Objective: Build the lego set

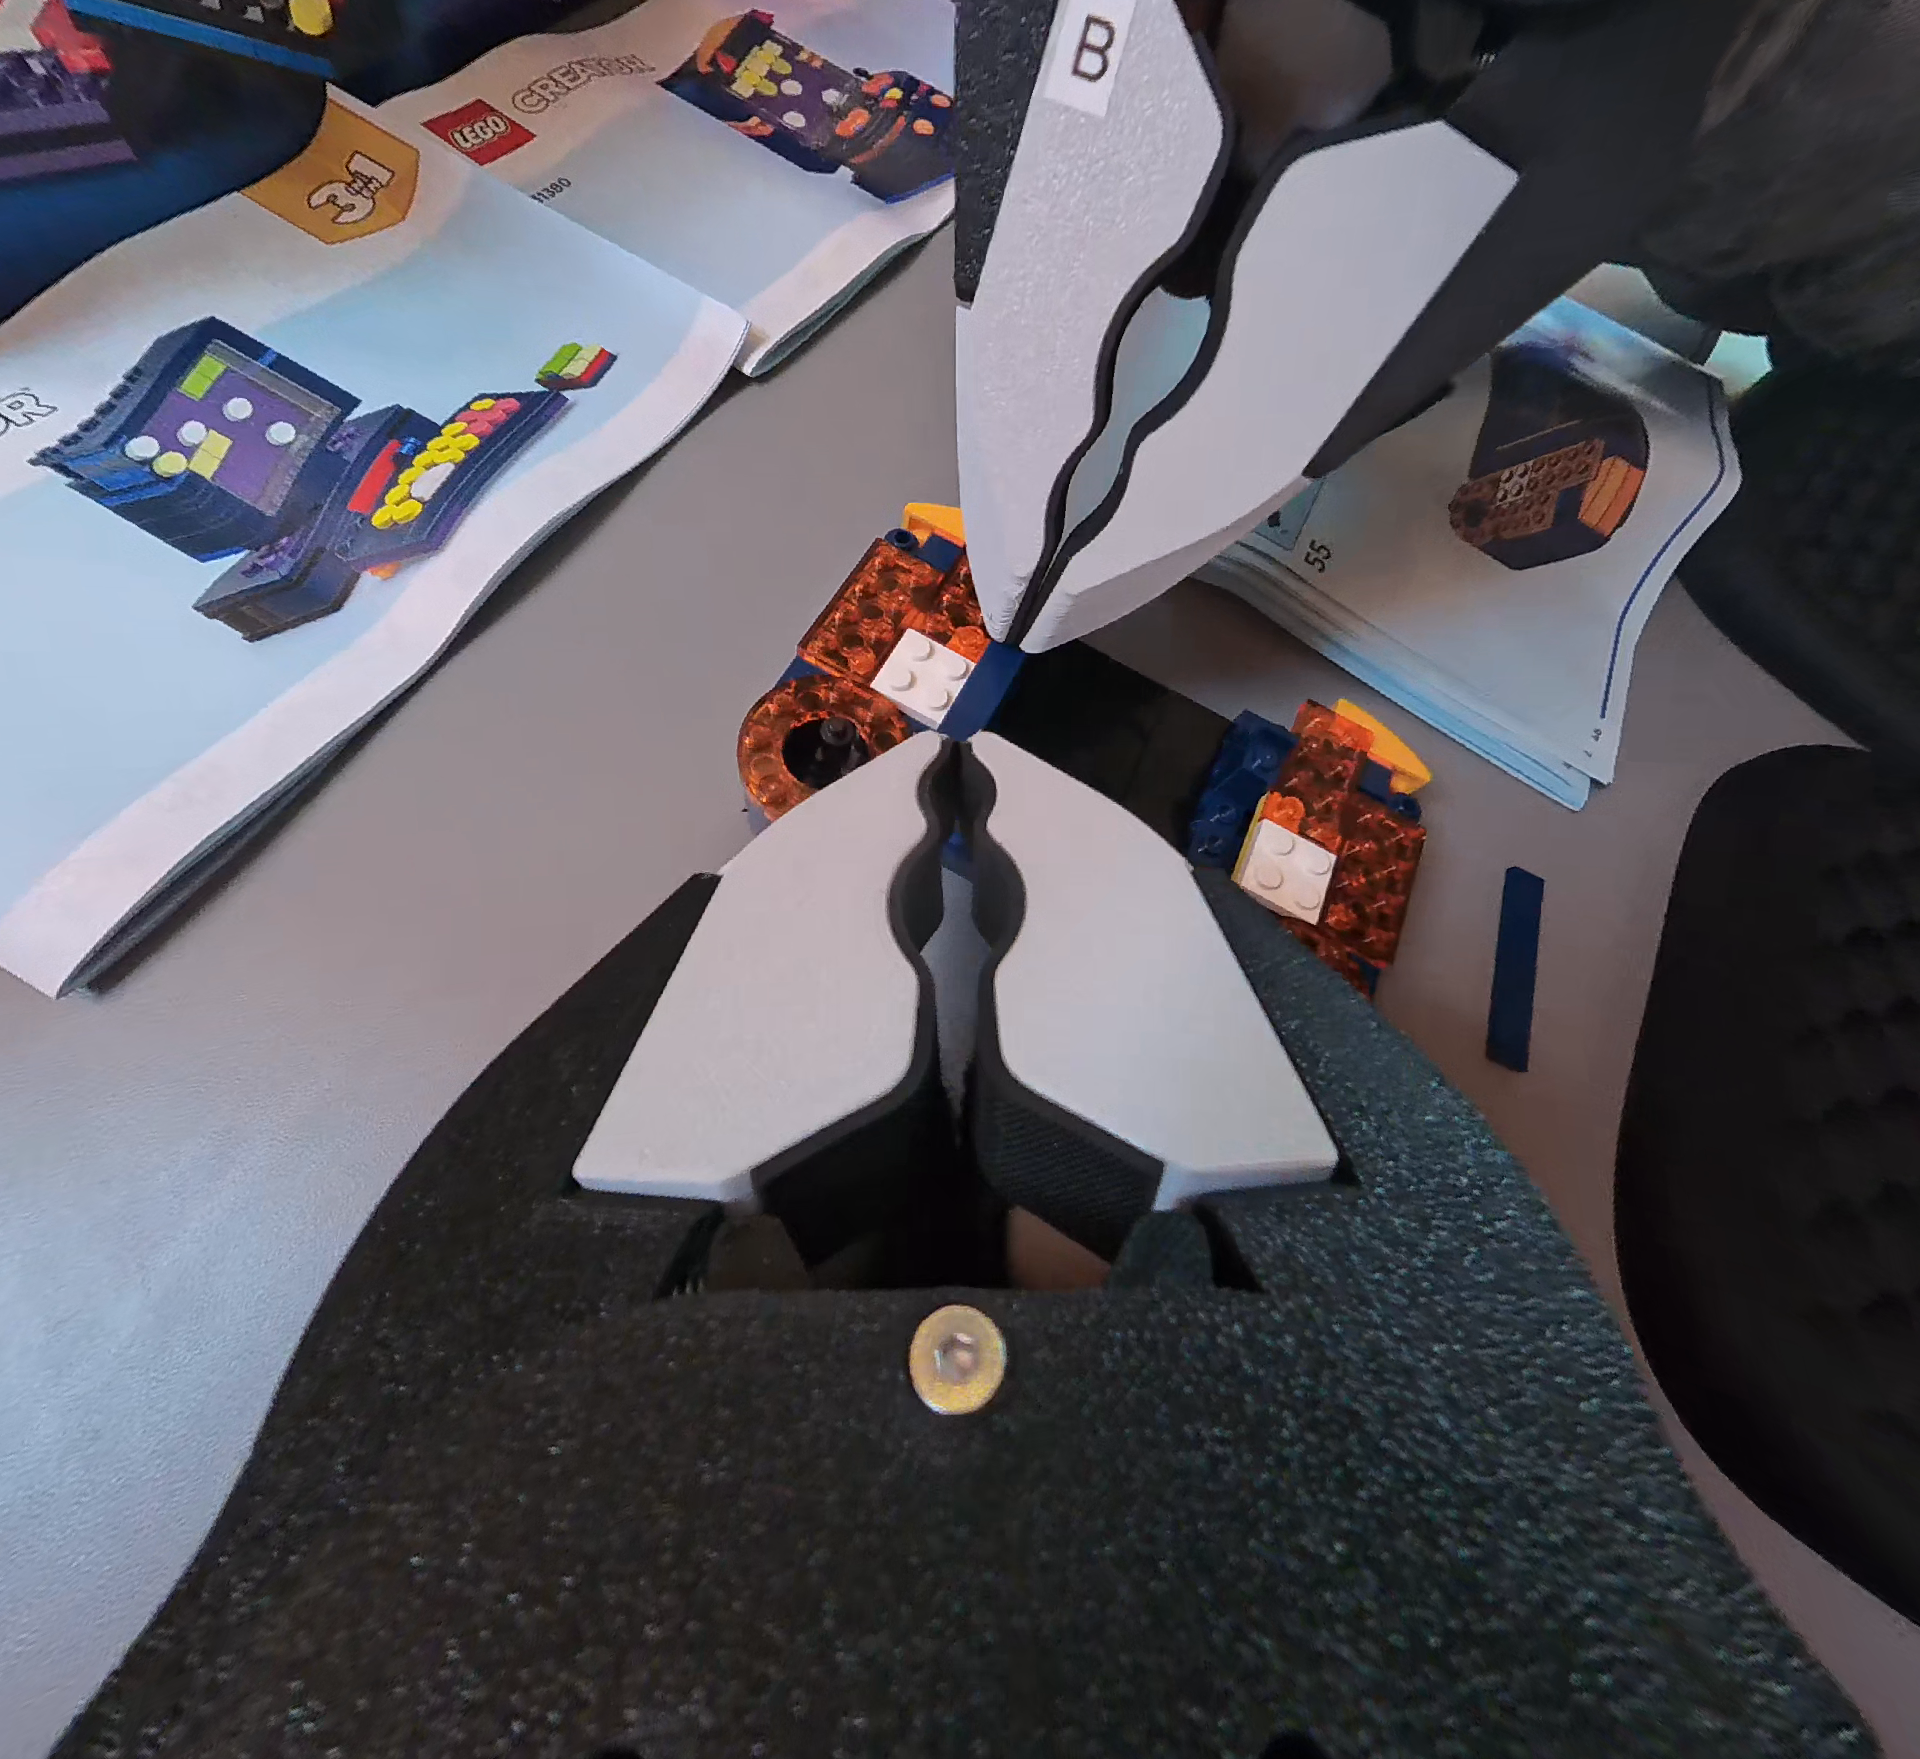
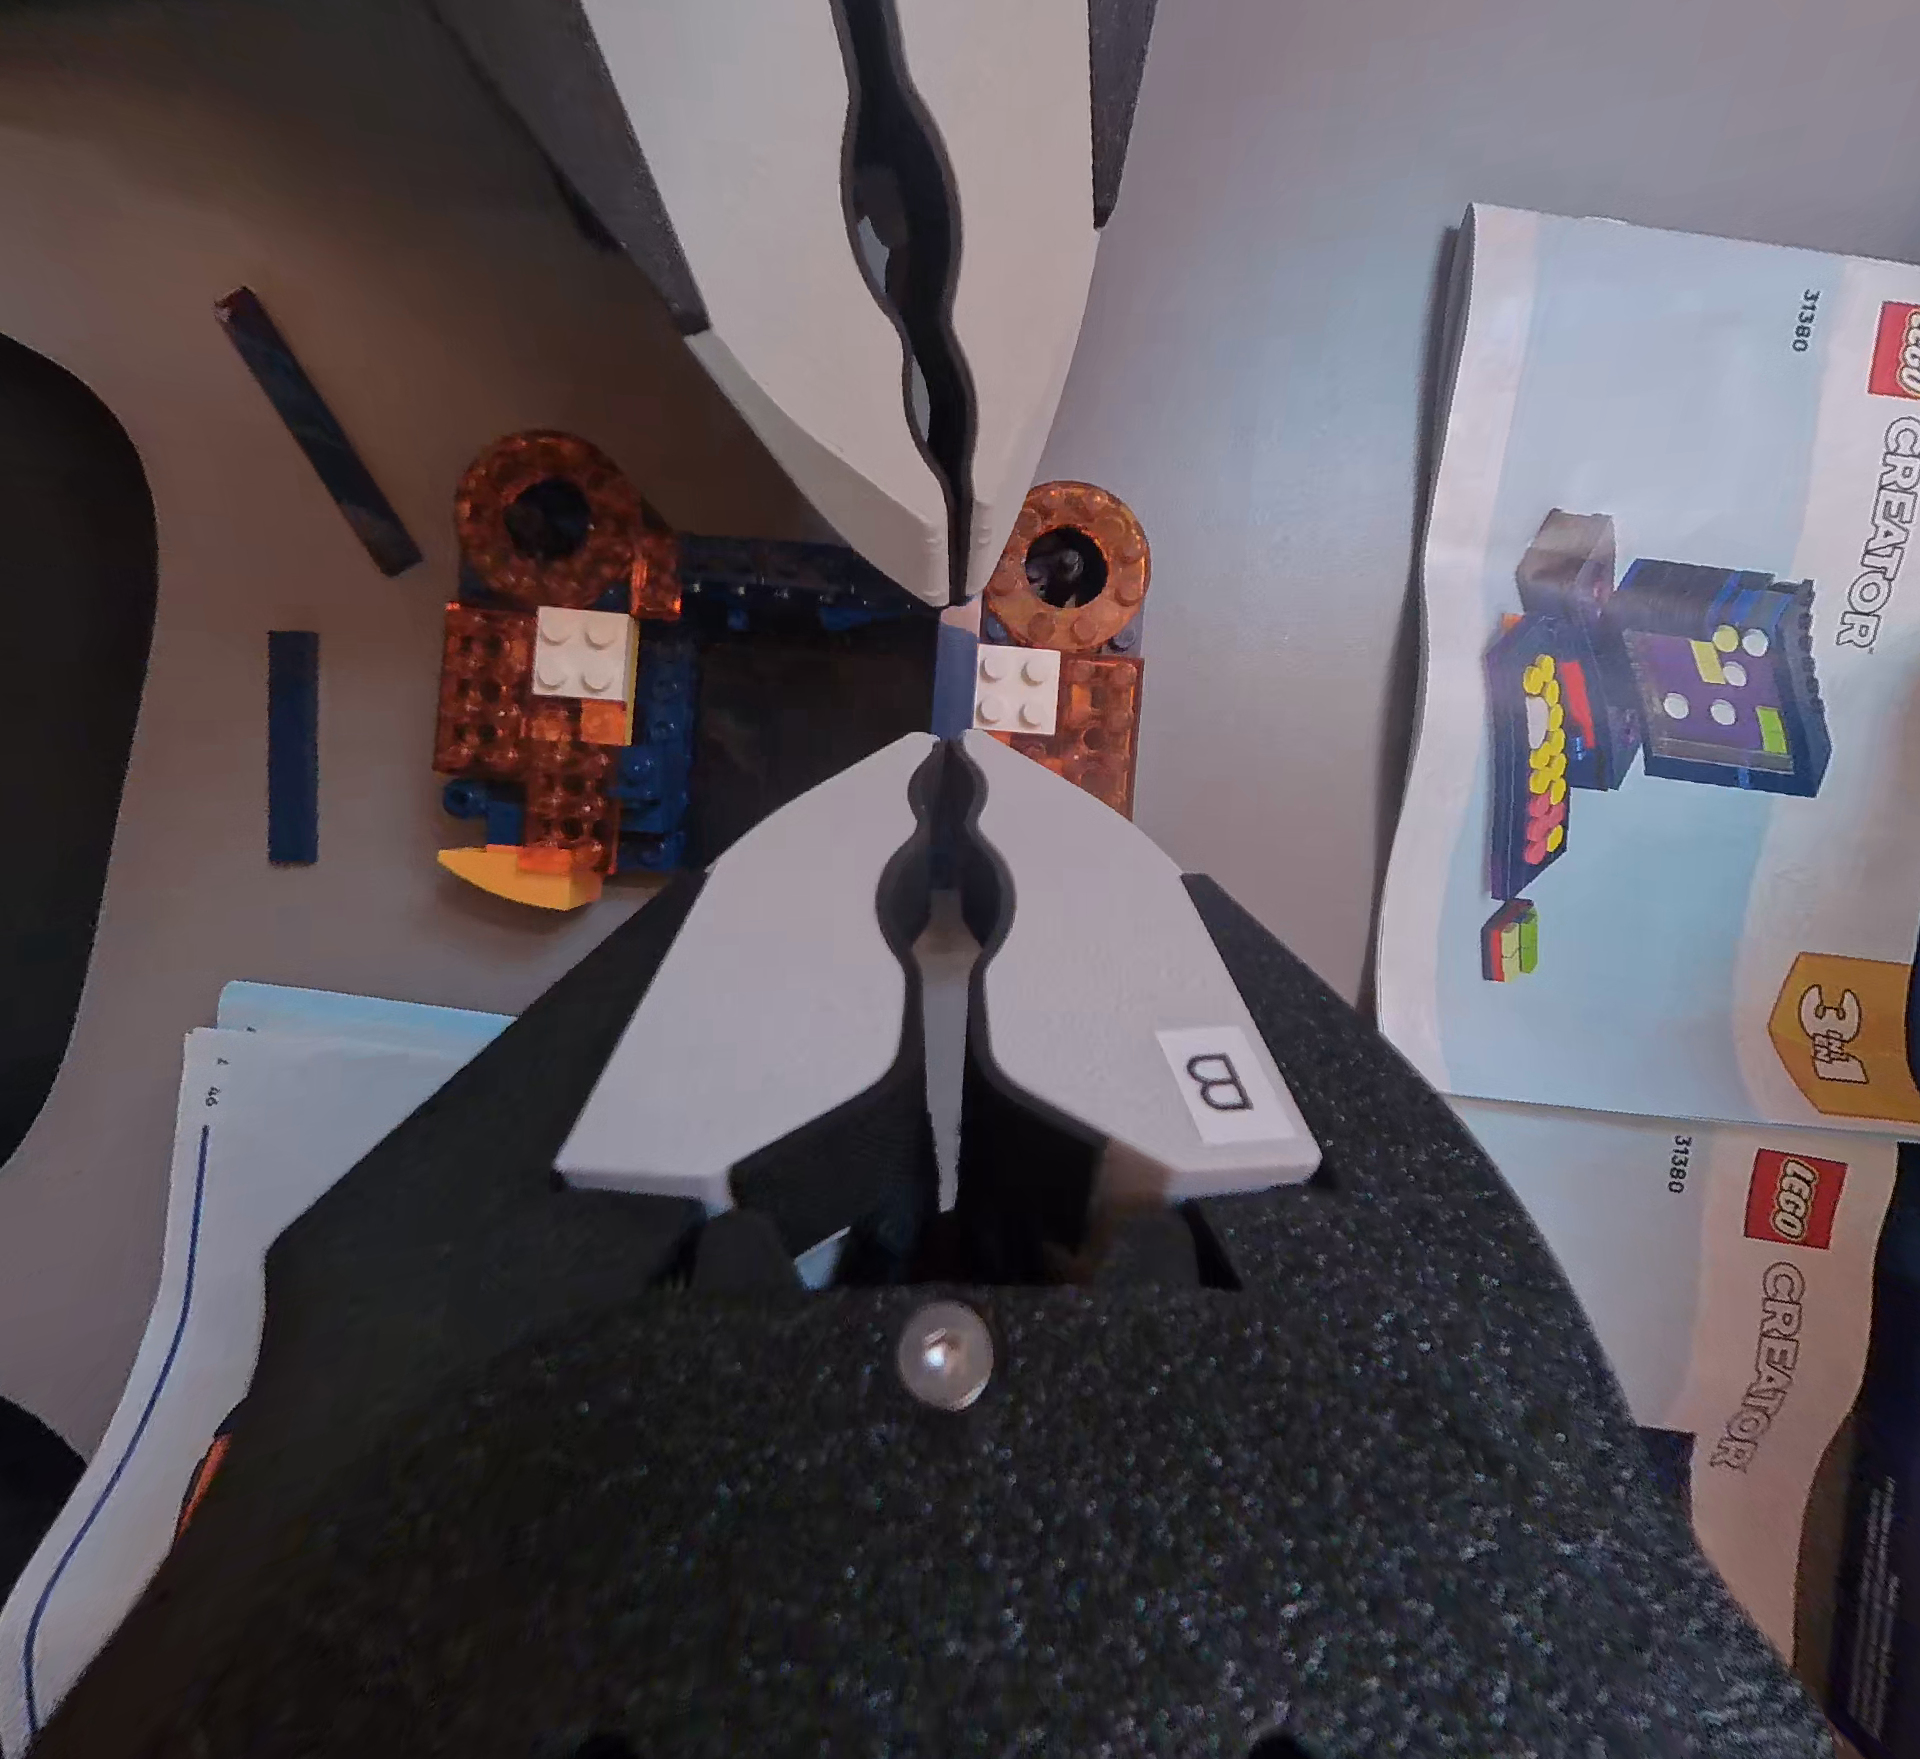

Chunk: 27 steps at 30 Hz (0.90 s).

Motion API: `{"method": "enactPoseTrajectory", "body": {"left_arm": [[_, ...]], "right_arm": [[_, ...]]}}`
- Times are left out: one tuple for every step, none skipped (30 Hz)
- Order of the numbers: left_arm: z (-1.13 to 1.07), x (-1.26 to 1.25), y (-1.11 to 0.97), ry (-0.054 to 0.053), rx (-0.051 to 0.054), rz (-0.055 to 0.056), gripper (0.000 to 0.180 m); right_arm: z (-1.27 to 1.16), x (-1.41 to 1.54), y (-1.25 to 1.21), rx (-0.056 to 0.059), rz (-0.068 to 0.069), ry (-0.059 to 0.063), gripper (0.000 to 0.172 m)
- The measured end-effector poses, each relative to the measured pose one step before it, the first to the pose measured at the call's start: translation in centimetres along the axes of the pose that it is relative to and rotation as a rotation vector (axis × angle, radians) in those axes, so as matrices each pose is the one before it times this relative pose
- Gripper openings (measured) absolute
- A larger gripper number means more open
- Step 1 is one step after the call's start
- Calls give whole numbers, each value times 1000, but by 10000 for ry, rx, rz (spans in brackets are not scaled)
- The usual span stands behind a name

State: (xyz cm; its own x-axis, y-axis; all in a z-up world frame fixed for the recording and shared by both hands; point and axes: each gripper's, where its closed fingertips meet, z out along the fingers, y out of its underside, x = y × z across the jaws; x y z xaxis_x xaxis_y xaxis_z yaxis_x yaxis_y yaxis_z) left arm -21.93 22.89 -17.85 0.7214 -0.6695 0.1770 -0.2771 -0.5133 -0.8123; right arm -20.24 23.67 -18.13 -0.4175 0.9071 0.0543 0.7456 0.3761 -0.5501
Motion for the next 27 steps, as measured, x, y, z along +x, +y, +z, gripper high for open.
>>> {"method": "enactPoseTrajectory", "body": {"left_arm": [[-1, 11, 3, 25, 13, -44, 0], [3, 10, 13, 28, -11, -74, 0], [-7, 16, 26, 6, -14, 46, 0], [2, -1, 2, -31, -2, 116, 0], [-4, 6, 8, 5, -12, -27, 0], [1, -1, 9, 36, 11, -49, 0], [1, 1, 5, 68, 43, -81, 0], [-5, 3, 14, 91, 29, -132, 0], [11, -6, 3, 72, 1, -127, 0], [-2, 0, 12, 14, -25, -82, 0], [7, 9, 11, -30, -35, 51, 0], [1, -4, 4, 6, -8, -54, 0], [4, 1, -1, 45, 38, -63, 0], [5, 2, -1, 53, 49, -56, 0], [12, 8, -23, 26, 28, 12, 0], [15, -8, -34, -29, 10, 118, 0], [-8, -9, -62, -44, 30, 219, 0], [-95, -46, -32, -14, 100, 189, 0], [-350, -202, -423, -75, 353, -6, 0], [-678, -127, -1045, 13, 625, -266, 0], [-749, 145, -1106, 143, 544, -283, 0], [-637, 160, -670, 42, 284, -112, 0], [-395, -117, 137, -193, -183, 61, 0], [-108, -376, 833, -339, -578, 127, 0], [259, -145, 909, -122, -566, 36, 0], [496, 121, 757, 82, -475, -84, 0], [557, -38, 643, -34, -437, -64, 0]], "right_arm": [[50, 7, 51, -68, -62, 79, 0], [2, 5, 13, -41, -12, 64, 0], [8, 1, 22, -74, -27, 72, 0], [5, 7, 7, -81, -34, 72, 0], [6, 2, 13, -77, 6, 36, 0], [0, 2, 7, -64, 7, 8, 0], [5, 6, 7, -52, 32, -20, 0], [2, 2, 9, -58, 105, -69, 0], [0, 4, -2, -76, 140, -102, 0], [12, 3, 8, -97, 128, -100, 0], [2, 1, 13, -111, 96, -80, 0], [2, 2, 1, -117, 70, -41, 0], [8, 4, 1, -106, -10, 14, 0], [7, 11, -3, -83, -55, 36, 0], [6, 4, -20, -41, -62, 18, 0], [20, 26, -66, 30, -135, 6, 0], [4, 3, -56, 107, -278, -53, 0], [-30, -26, -29, 206, -26, -150, 0], [-180, -40, -259, 394, 364, -274, 0], [-331, -80, -653, 637, 465, -344, 0], [-309, -30, -654, 569, 293, -223, 0], [-76, 144, -397, 322, -12, 27, 0], [201, 72, -30, 35, -225, 83, 0], [416, -6, 136, -108, -242, 54, 0], [478, 50, 108, -78, -157, 90, 0], [423, 67, 51, -34, -102, 58, 0], [319, 79, -50, 48, -60, 48, 0]]}}
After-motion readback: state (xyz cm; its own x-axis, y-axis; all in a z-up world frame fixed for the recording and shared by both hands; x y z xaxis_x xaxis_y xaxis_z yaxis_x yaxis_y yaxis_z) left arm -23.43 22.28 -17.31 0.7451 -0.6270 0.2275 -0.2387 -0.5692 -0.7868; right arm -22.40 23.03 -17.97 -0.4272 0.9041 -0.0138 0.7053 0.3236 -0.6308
